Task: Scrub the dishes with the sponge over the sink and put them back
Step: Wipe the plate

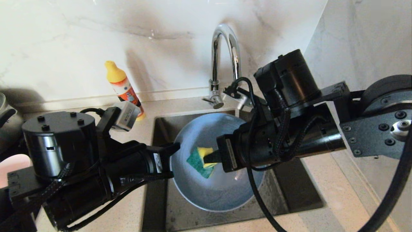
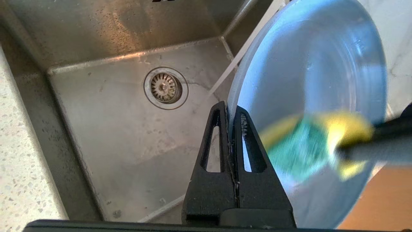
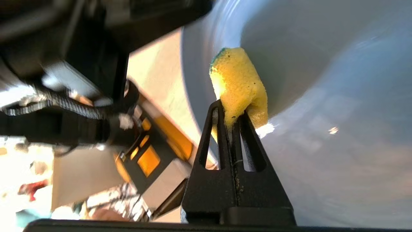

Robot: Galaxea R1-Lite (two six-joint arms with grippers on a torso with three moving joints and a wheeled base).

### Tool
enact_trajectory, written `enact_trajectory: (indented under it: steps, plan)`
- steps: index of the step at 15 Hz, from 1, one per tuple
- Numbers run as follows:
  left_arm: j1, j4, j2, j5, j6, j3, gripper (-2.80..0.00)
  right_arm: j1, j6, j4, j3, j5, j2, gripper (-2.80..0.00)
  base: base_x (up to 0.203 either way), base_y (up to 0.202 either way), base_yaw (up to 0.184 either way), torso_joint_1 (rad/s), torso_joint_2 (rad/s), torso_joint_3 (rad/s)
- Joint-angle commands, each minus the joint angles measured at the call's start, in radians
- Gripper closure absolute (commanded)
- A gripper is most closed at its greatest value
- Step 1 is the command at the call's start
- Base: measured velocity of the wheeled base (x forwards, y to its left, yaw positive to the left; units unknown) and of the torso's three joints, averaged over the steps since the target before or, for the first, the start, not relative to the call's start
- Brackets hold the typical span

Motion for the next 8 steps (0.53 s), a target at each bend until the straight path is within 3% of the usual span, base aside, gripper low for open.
enact_trajectory:
  steps: [1,5,8]
  plan:
    - [0.001,0.0,0.003,0.002,-0.013,-0.002,0.0,-0.031,0.0,0.01,-0.004,-0.008,-0.05,0.0,0.0,0.0,0.0,0.0,0.0,0.0]
    - [0.013,0.03,0.075,-0.005,-0.052,-0.024,0.0,-0.064,0.0,0.082,0.003,-0.01,-0.231,0.0,0.0,0.0,0.0,0.0,0.0,0.0]
    - [0.038,0.141,0.15,-0.007,-0.109,-0.147,0.0,-0.11,0.006,0.137,0.02,-0.011,-0.394,0.0,0.0,0.0,0.0,0.0,0.0,0.0]
